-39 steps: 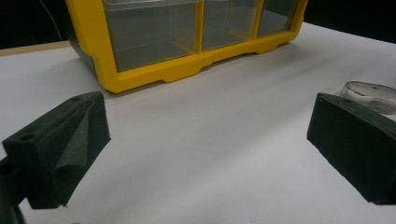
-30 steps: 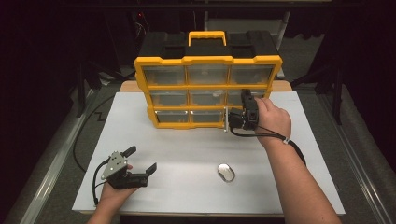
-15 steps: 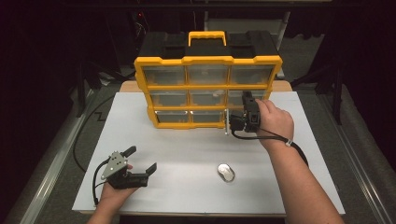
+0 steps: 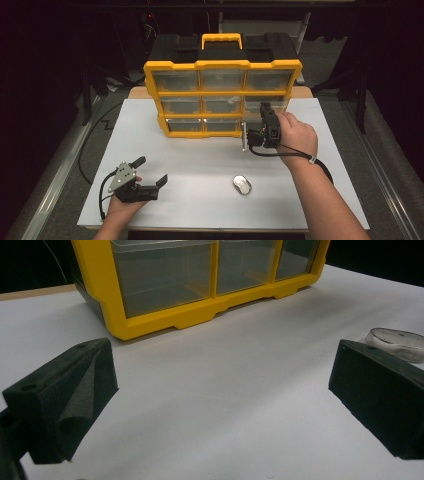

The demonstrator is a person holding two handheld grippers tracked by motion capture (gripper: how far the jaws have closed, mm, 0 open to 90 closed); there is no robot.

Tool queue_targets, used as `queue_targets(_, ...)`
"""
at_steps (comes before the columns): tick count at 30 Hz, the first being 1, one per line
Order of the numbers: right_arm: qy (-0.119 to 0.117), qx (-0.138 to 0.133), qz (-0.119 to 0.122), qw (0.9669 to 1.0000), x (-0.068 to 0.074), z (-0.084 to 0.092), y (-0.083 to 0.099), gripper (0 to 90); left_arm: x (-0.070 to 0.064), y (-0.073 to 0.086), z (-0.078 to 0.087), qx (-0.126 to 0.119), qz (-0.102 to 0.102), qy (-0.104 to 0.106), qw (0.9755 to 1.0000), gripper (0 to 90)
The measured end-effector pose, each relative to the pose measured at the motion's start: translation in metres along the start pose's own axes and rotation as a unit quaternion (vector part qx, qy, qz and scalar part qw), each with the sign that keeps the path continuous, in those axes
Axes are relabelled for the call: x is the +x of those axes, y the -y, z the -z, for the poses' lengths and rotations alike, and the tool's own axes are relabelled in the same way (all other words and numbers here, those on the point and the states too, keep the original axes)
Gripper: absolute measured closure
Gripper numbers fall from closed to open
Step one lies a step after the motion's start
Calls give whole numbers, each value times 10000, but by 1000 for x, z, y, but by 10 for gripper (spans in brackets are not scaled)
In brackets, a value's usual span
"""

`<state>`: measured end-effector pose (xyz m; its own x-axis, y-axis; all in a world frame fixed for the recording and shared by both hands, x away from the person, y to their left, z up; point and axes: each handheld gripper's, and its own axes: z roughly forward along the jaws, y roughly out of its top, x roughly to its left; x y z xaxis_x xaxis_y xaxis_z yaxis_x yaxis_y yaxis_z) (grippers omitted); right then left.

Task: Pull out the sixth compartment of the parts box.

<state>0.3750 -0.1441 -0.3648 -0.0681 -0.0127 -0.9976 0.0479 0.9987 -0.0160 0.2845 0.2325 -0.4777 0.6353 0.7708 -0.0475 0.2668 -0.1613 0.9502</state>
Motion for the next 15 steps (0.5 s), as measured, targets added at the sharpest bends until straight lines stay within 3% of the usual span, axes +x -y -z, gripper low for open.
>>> queue_targets(2,-49,21,-40,10000,0,0,0,775,0,0,0,2,0,-2,10000,4)
queue_targets(8,-142,-13,-90,9999,-3,0,-3,528,0,0,0,-25,32,-20,10000,4)
queue_targets(14,-330,-10,-248,9991,-2,1,-1,412,0,0,0,14,-12,-10,10000,4)
queue_targets(15,-332,-18,-159,9993,-4,1,-1,393,0,0,0,14,-16,-11,10000,4)
